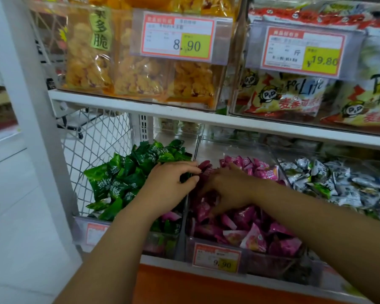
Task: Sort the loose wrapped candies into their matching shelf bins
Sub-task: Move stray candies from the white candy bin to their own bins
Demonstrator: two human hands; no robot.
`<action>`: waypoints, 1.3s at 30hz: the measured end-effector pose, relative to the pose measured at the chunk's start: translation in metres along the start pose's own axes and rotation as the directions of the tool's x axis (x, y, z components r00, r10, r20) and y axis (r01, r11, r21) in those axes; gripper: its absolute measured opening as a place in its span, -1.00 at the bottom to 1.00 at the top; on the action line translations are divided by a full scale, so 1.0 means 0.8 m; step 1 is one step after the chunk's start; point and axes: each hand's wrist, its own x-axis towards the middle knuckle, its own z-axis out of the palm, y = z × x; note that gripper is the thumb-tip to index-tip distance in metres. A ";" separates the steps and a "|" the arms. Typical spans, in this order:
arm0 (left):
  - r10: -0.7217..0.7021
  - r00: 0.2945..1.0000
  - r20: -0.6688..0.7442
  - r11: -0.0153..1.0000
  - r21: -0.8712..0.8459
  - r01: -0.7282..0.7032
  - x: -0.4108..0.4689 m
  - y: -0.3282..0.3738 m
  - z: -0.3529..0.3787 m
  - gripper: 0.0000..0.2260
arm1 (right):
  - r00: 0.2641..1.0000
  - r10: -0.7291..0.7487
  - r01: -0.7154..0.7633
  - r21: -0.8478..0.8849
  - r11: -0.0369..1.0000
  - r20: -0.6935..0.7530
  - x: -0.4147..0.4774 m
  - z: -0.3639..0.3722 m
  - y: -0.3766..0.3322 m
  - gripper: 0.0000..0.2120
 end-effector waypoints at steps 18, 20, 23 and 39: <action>0.021 1.000 0.001 1.000 -0.005 -0.021 -0.001 -0.002 -0.001 -0.75 | 0.889 0.284 -0.235 0.174 0.956 -0.360 0.023 0.001 0.037 -0.81; 0.023 1.000 0.000 1.000 -0.003 -0.023 0.000 -0.003 -0.001 -0.75 | 0.856 0.361 -0.262 0.292 0.920 -0.370 0.022 -0.004 0.044 -0.81; 0.025 1.000 -0.002 1.000 -0.009 -0.025 0.001 -0.004 0.000 -0.75 | 0.826 0.421 -0.261 0.408 0.875 -0.375 0.017 -0.009 0.053 -0.83; 0.026 1.000 -0.014 0.999 -0.029 -0.026 0.002 -0.011 0.005 -0.76 | 0.744 0.537 -0.198 0.636 0.746 -0.398 -0.003 -0.008 0.048 -0.81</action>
